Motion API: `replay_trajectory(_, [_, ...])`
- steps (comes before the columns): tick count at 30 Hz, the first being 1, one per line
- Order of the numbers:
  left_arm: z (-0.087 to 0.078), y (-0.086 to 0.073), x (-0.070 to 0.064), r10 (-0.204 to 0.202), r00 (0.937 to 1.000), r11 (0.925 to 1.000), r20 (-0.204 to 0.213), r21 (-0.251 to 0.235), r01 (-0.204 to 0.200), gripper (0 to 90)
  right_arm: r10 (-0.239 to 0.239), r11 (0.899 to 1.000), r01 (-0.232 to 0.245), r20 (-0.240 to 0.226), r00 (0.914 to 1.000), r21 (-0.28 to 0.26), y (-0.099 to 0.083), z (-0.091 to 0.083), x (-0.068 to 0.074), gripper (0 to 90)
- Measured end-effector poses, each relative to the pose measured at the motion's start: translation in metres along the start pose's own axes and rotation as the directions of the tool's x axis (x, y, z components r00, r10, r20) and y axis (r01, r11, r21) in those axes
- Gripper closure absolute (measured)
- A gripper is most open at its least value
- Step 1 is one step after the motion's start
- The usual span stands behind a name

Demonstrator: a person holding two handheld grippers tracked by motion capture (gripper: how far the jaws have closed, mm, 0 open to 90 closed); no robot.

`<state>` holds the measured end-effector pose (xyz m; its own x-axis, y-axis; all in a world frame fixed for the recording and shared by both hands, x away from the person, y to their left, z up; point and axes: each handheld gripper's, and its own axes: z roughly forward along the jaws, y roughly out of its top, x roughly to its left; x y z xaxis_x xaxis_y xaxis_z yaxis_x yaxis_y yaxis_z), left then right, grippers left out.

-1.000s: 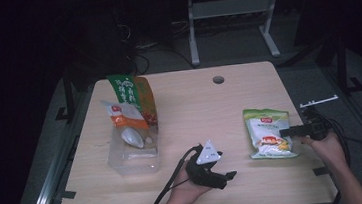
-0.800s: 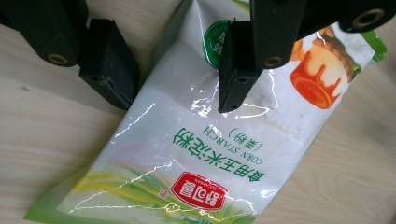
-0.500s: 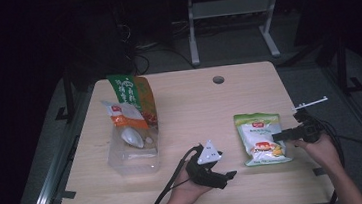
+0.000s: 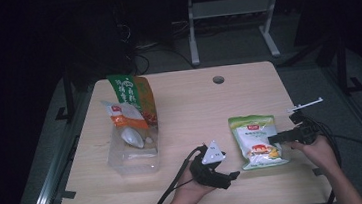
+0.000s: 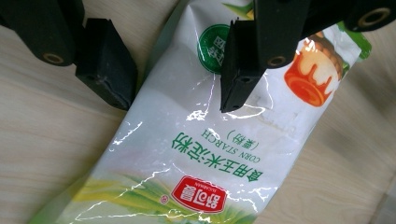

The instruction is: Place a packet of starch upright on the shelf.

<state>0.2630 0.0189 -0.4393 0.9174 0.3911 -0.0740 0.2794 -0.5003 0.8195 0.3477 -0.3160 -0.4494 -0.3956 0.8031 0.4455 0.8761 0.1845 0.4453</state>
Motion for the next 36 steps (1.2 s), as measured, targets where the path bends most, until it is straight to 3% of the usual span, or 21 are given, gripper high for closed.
replay_trajectory(8, [0.027,0.005,-0.004,-0.011,0.9999,0.9999,0.003,0.003,0.011,25.3,-0.023,1.0,0.023,-0.01,0.9997,0.008,0.004,0.007,0.009,42.3])
replay_trajectory(13, [0.043,0.006,-0.009,-0.006,0.9999,0.9994,0.014,0.035,0.005,25.2,-0.02,1.0,0.02,-0.01,0.9997,0.01,0.004,0.007,0.009,41.9])
replay_trajectory(15, [0.05,0.007,-0.01,0.007,1.0,0.9985,-0.006,0.055,-0.006,25.4,-0.018,1.0,0.018,-0.01,0.9998,0.01,0.005,0.008,0.01,42.3])
replay_trajectory(21, [0.052,0.007,-0.004,0.016,0.9989,0.9972,-0.045,0.074,-0.013,27.4,-0.018,1.0,0.018,-0.015,0.9997,0.004,0.004,0.008,0.01,43.7])
replay_trajectory(29, [0.049,0.006,0.0,0.028,0.9978,0.9944,-0.059,0.104,-0.022,29.6,-0.015,1.0,0.015,-0.024,0.9996,0.018,0.002,0.008,0.012,44.0])
replay_trajectory(36, [0.042,0.003,0.011,0.013,0.9956,0.9938,-0.093,0.111,-0.002,30.9,-0.017,0.999,0.018,-0.041,0.999,0.028,0.0,0.008,0.012,44.3])
